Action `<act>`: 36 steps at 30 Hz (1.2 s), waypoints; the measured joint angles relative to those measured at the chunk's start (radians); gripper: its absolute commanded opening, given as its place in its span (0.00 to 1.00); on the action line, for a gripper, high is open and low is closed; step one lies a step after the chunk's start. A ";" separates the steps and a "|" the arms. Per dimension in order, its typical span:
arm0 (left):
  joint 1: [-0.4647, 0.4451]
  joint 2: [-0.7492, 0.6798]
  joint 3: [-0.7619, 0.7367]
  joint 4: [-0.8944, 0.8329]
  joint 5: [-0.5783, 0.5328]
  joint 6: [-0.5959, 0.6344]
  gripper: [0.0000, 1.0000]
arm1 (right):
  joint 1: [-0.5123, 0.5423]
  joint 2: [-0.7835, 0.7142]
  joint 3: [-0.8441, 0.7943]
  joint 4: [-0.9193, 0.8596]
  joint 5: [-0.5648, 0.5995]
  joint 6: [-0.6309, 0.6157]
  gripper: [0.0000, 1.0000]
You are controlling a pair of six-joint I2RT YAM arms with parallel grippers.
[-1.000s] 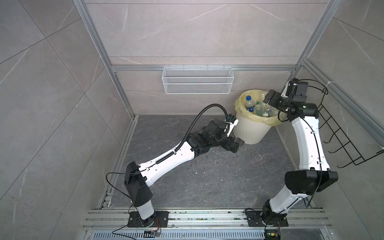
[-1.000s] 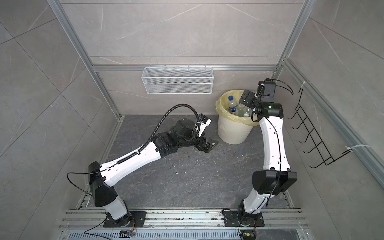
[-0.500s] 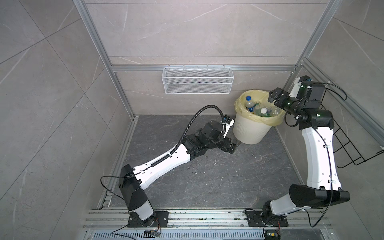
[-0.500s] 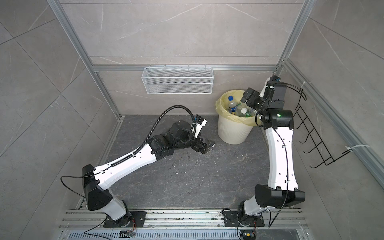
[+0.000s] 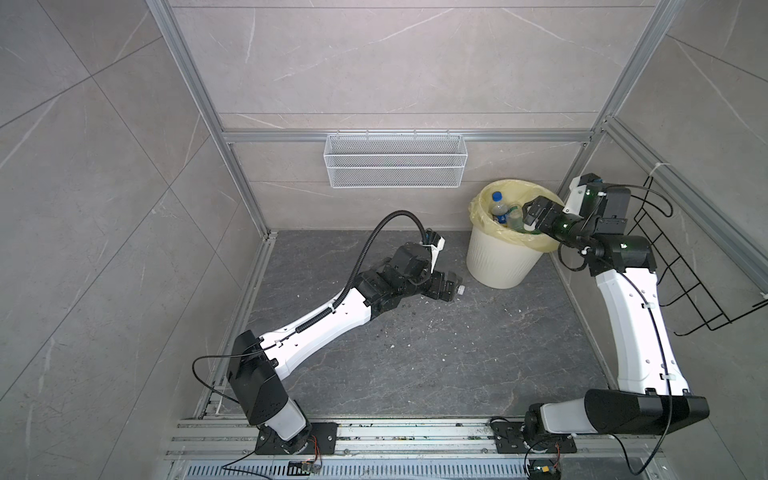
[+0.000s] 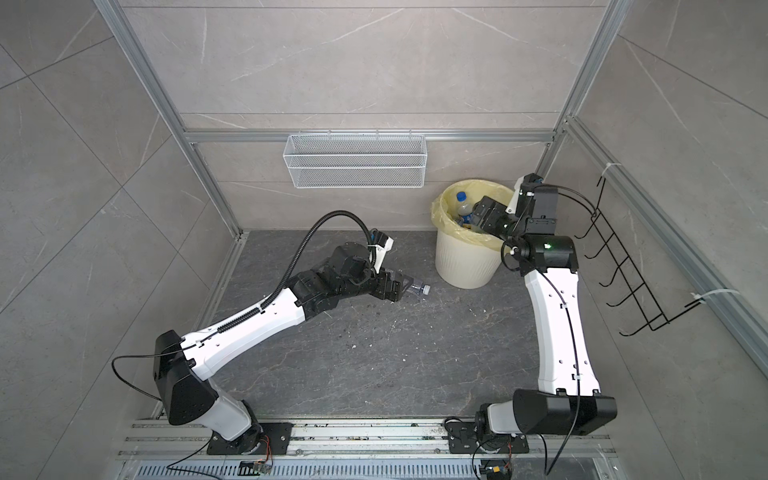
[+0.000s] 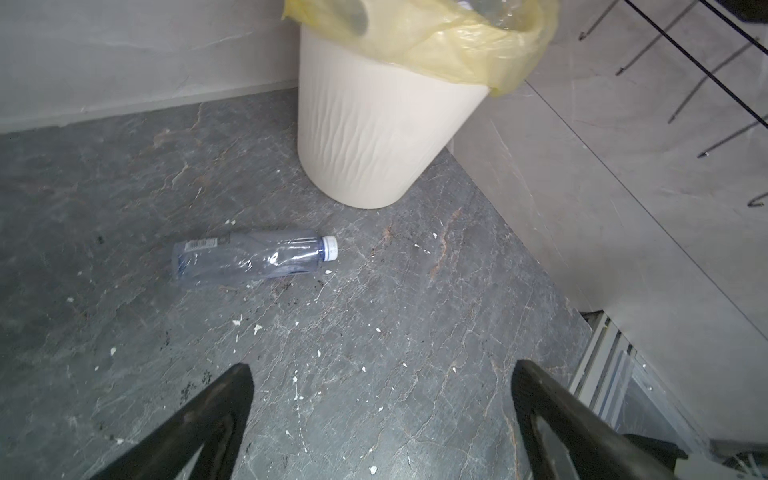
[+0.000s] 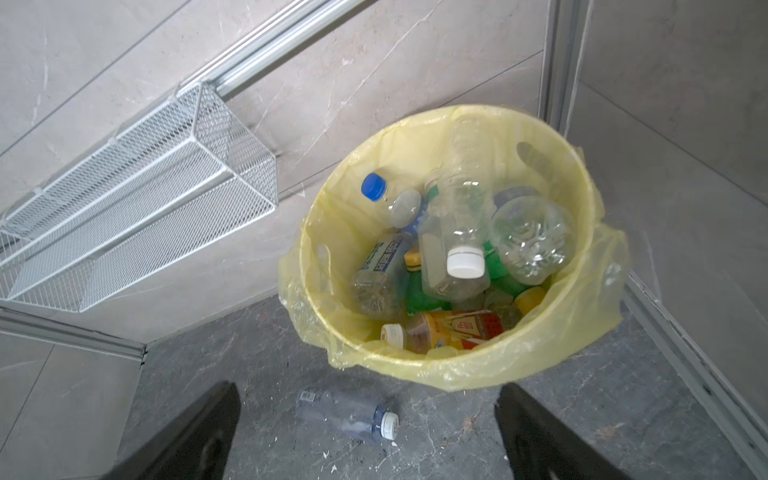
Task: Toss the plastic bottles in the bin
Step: 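Lower both grippers toward the clear purple-label bottle on the floor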
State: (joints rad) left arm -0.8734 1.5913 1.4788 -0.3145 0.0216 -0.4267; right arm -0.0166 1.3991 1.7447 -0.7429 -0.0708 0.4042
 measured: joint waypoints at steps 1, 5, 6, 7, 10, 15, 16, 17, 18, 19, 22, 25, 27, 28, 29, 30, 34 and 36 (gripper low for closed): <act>0.022 -0.005 -0.020 0.009 0.013 -0.024 1.00 | 0.018 -0.014 -0.032 0.008 0.007 0.000 1.00; 0.109 -0.024 -0.110 0.053 0.060 -0.130 1.00 | 0.120 -0.049 -0.156 0.034 0.060 -0.005 1.00; 0.132 -0.026 -0.132 0.064 0.069 -0.159 1.00 | 0.155 -0.051 -0.187 0.043 0.078 -0.008 1.00; 0.151 -0.026 -0.151 0.076 0.084 -0.188 1.00 | 0.191 -0.051 -0.219 0.054 0.092 -0.012 1.00; 0.203 -0.026 -0.208 0.105 0.114 -0.272 1.00 | 0.282 -0.046 -0.308 0.084 0.116 -0.019 1.00; 0.233 -0.042 -0.298 0.144 0.138 -0.371 1.00 | 0.382 0.031 -0.394 0.138 0.135 -0.028 1.00; 0.240 -0.050 -0.319 0.148 0.141 -0.392 1.00 | 0.394 0.056 -0.402 0.151 0.135 -0.031 1.00; 0.244 -0.058 -0.334 0.154 0.143 -0.406 1.00 | 0.401 0.082 -0.408 0.163 0.135 -0.031 1.00; 0.250 -0.066 -0.352 0.163 0.146 -0.422 1.00 | 0.407 0.112 -0.410 0.172 0.133 -0.032 0.99; 0.256 -0.076 -0.369 0.167 0.147 -0.437 1.00 | 0.411 0.145 -0.410 0.183 0.131 -0.035 1.00; 0.269 -0.090 -0.395 0.179 0.148 -0.466 1.00 | 0.421 0.237 -0.402 0.207 0.130 -0.043 1.00; 0.276 -0.094 -0.406 0.189 0.148 -0.483 1.00 | 0.430 0.333 -0.375 0.225 0.127 -0.053 0.99; 0.278 -0.095 -0.410 0.189 0.148 -0.489 1.00 | 0.432 0.390 -0.349 0.232 0.125 -0.058 1.00; 0.279 -0.095 -0.412 0.189 0.148 -0.491 1.00 | 0.432 0.422 -0.326 0.232 0.122 -0.058 1.00; 0.281 -0.095 -0.412 0.189 0.148 -0.493 1.00 | 0.432 0.450 -0.303 0.232 0.119 -0.060 0.99; 0.284 -0.096 -0.412 0.189 0.148 -0.494 1.00 | 0.431 0.479 -0.278 0.235 0.117 -0.061 1.00; 0.294 -0.103 -0.427 0.196 0.159 -0.499 1.00 | 0.432 0.557 -0.204 0.255 0.108 -0.061 1.00; 0.303 -0.108 -0.438 0.196 0.167 -0.501 1.00 | 0.431 0.575 -0.188 0.264 0.108 -0.061 1.00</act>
State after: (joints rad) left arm -0.5709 1.4837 1.0405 -0.1181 0.1883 -0.9279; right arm 0.4149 1.9743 1.5570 -0.4789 0.0372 0.3428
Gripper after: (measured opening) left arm 0.996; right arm 0.996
